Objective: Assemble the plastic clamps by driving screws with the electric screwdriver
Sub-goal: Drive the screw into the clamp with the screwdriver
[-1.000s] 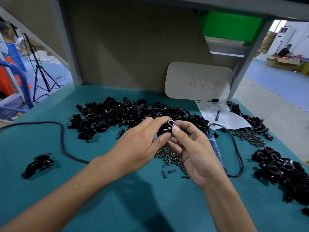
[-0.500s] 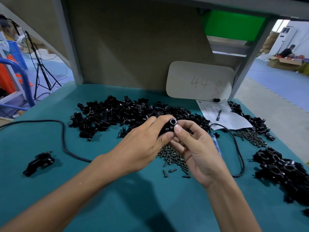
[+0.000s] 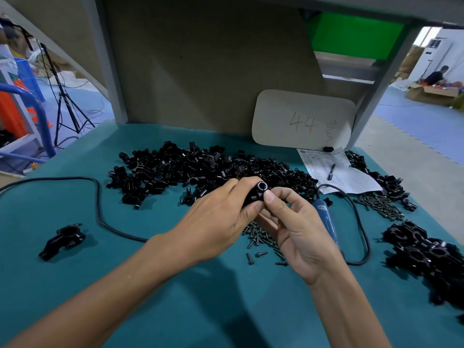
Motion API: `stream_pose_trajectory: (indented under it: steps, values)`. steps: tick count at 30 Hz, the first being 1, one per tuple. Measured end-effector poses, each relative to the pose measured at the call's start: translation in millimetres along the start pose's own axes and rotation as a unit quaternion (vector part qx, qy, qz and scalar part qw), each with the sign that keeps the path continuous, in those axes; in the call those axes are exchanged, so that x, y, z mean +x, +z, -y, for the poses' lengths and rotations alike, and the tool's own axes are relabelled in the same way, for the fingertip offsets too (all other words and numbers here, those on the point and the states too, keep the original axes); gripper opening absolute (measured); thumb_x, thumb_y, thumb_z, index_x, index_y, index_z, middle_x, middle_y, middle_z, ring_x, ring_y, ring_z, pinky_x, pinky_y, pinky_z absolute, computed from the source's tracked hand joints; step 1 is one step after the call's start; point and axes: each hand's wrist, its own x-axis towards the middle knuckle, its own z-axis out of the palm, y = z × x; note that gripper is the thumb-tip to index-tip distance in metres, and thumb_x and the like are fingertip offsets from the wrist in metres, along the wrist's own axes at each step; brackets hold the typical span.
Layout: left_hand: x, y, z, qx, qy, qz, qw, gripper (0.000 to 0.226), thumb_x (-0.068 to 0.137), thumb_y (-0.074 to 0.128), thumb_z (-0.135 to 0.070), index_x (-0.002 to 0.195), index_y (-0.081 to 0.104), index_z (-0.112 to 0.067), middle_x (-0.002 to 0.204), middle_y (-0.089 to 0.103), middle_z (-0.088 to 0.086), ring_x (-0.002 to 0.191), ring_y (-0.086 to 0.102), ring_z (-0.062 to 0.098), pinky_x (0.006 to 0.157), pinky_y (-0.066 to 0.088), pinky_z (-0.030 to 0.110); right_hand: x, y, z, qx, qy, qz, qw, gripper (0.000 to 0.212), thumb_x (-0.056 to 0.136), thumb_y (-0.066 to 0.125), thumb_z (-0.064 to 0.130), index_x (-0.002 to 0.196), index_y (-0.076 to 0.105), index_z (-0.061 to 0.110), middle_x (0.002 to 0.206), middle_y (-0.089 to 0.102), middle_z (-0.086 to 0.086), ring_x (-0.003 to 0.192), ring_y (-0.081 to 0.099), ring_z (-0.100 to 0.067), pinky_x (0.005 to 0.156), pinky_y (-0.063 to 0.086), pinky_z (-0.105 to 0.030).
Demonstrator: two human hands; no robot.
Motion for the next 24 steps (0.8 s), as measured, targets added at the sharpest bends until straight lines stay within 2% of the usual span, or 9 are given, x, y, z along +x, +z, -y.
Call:
stream_pose_trajectory:
  steps: [5,9,13,17,20,24]
  values:
    - [-1.0,-0.5,-0.5,0.02,0.002,0.009,1.0,0.056,0.097,0.02,-0.067,0.15,0.017,-0.05,0.118,0.051,-0.014,0.1,0.054,0.01,0.086,0.05,0.041,-1.4,-1.4,-1.0,0.011,0.002,0.004,1.0,0.035,0.07,0.084,0.023,0.095,0.06,0.012,0.08,0.068,-0.007,0.074,0.071,-0.014,0.076,0.059,-0.026]
    - [-1.7,-0.3,-0.6,0.023,0.009,0.013,1.0,0.055,0.097,0.019,-0.068,0.149,0.013,-0.054,0.12,0.052,-0.011,0.102,0.057,0.013,0.086,0.051,0.044,-1.2,-1.5,-0.7,0.007,0.002,0.003,1.0,0.035,0.069,0.084,0.022,0.093,0.06,0.013,0.082,0.064,-0.008,0.074,0.07,-0.014,0.076,0.059,-0.026]
    - [-2.6,2.2,-0.1,0.023,0.012,0.003,1.0,0.048,0.099,0.021,-0.066,0.145,0.021,-0.051,0.116,0.051,-0.013,0.095,0.056,0.011,0.081,0.051,0.039,-2.1,-2.0,-1.3,0.017,0.003,0.004,1.0,0.034,0.071,0.083,0.02,0.092,0.058,0.013,0.082,0.064,-0.009,0.074,0.07,-0.014,0.076,0.059,-0.026]
    - [-1.7,4.4,2.5,0.029,0.019,-0.006,0.999,0.044,0.1,0.022,-0.064,0.139,0.028,-0.045,0.113,0.051,-0.015,0.093,0.052,0.007,0.076,0.043,0.031,-2.7,-1.1,-1.9,0.009,0.003,0.0,1.0,0.032,0.071,0.082,0.021,0.091,0.059,0.013,0.09,0.066,-0.014,0.079,0.071,-0.017,0.078,0.059,-0.027]
    - [-0.8,5.6,3.6,0.032,0.021,-0.009,0.999,0.044,0.1,0.022,-0.063,0.137,0.032,-0.041,0.109,0.047,-0.019,0.092,0.047,0.003,0.074,0.038,0.029,-2.7,-1.8,-2.5,0.005,0.002,0.001,1.0,0.032,0.071,0.082,0.022,0.091,0.059,0.012,0.083,0.067,-0.009,0.076,0.07,-0.015,0.078,0.059,-0.026]
    - [-0.8,7.1,4.4,0.032,0.023,-0.007,0.999,0.042,0.101,0.022,-0.062,0.135,0.032,-0.041,0.108,0.048,-0.017,0.092,0.049,0.005,0.073,0.039,0.029,-2.1,-4.0,-3.9,0.004,0.003,0.006,1.0,0.032,0.073,0.082,0.023,0.093,0.059,0.012,0.08,0.07,-0.005,0.075,0.07,-0.014,0.078,0.059,-0.026]
